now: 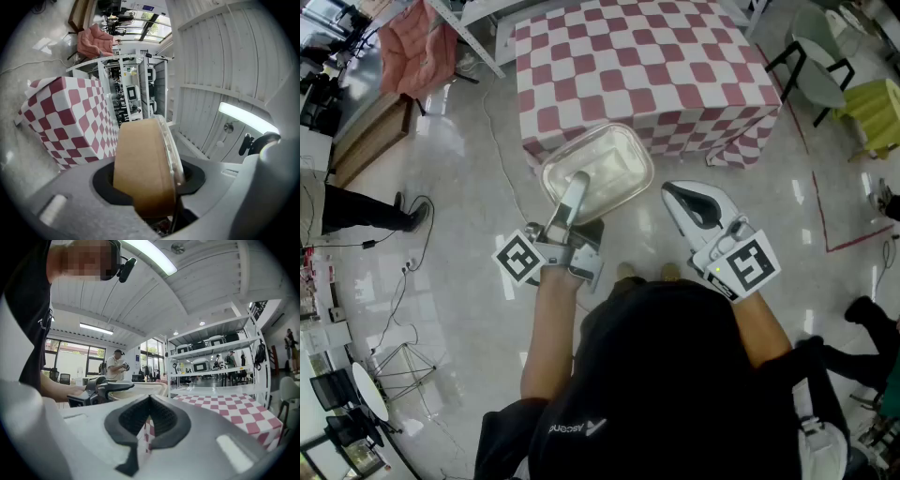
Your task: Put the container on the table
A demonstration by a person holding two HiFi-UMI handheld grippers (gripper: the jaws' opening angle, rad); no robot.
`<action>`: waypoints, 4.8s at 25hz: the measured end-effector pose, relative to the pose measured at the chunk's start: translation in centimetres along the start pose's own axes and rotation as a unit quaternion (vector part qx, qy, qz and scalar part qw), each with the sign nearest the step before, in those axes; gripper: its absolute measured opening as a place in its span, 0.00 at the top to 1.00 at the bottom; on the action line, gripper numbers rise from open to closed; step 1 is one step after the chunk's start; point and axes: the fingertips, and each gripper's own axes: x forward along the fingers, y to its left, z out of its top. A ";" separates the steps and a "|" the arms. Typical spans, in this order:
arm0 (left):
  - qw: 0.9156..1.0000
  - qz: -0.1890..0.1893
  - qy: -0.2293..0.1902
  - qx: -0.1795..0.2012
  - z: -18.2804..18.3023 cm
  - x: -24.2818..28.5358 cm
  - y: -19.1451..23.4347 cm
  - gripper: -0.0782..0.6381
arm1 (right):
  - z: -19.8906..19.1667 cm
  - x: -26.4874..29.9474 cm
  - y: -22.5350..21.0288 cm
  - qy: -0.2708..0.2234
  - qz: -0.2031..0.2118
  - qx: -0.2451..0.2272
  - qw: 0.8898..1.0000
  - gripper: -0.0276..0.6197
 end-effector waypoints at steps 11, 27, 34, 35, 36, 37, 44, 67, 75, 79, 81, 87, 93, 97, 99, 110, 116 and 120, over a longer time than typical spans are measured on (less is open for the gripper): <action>1.000 0.005 0.001 -0.011 3.0 -1.3 1.4 0.61 | -0.6 2.9 0.7 0.001 -0.007 0.032 0.999 0.95; 0.998 0.021 0.038 -0.034 7.8 5.0 7.9 0.61 | -1.5 9.1 -4.2 0.010 -0.046 0.019 0.999 0.95; 0.997 0.044 0.055 -0.038 10.4 13.2 12.6 0.61 | -2.0 14.5 -12.7 0.003 -0.040 0.035 0.999 0.95; 0.996 0.049 0.057 -0.038 10.8 14.5 13.5 0.61 | -2.1 15.3 -14.2 0.003 -0.040 0.034 0.999 0.95; 0.996 0.053 0.058 -0.039 11.3 15.9 14.4 0.61 | -2.2 16.1 -15.6 0.004 -0.038 0.033 0.999 0.95; 0.996 0.057 0.058 -0.039 11.8 17.3 15.3 0.61 | -2.4 16.8 -16.9 0.006 -0.036 0.034 0.999 0.95; 0.993 0.088 0.076 -0.030 13.8 27.0 20.6 0.61 | -2.9 21.1 -26.9 0.020 -0.021 0.042 0.999 0.95; 0.970 0.186 0.159 0.006 14.3 35.4 30.1 0.61 | -4.8 25.9 -36.4 0.038 -0.044 0.064 0.996 0.95; 0.961 0.210 0.178 0.031 14.2 35.3 30.9 0.57 | -5.1 26.6 -35.9 0.040 -0.053 0.068 0.995 0.95; 0.956 0.220 0.183 0.058 14.3 35.2 31.0 0.45 | -5.2 26.7 -35.7 0.041 -0.055 0.068 0.995 0.95; 0.952 0.228 0.185 0.081 14.6 35.1 31.0 0.40 | -5.3 26.8 -35.7 0.042 -0.056 0.069 0.995 0.95; 0.917 0.277 0.198 0.205 16.0 34.3 31.1 0.25 | -5.2 27.0 -35.4 0.041 -0.055 0.070 0.995 0.95; 0.889 0.306 0.176 0.291 18.2 33.6 31.1 0.20 | -5.4 27.1 -35.2 0.041 -0.052 0.069 0.995 0.95; 0.869 0.309 0.161 0.350 19.2 33.4 30.4 0.20 | -5.4 27.1 -35.1 0.042 -0.051 0.069 0.995 0.95; 0.857 0.297 0.148 0.395 19.8 33.6 29.3 0.20 | -5.5 27.2 -35.0 0.042 -0.049 0.069 0.996 0.95; 0.810 0.122 0.117 0.562 18.2 34.5 18.4 0.74 | -4.7 27.6 -34.7 0.018 -0.034 0.065 0.997 0.95; 0.801 0.057 0.108 0.586 17.9 33.7 14.4 0.88 | -3.2 27.8 -33.5 -0.018 -0.012 0.035 0.999 0.95; 0.796 0.030 0.103 0.596 17.6 32.9 12.4 0.88 | -2.3 28.1 -32.5 -0.031 -0.012 0.025 0.999 0.95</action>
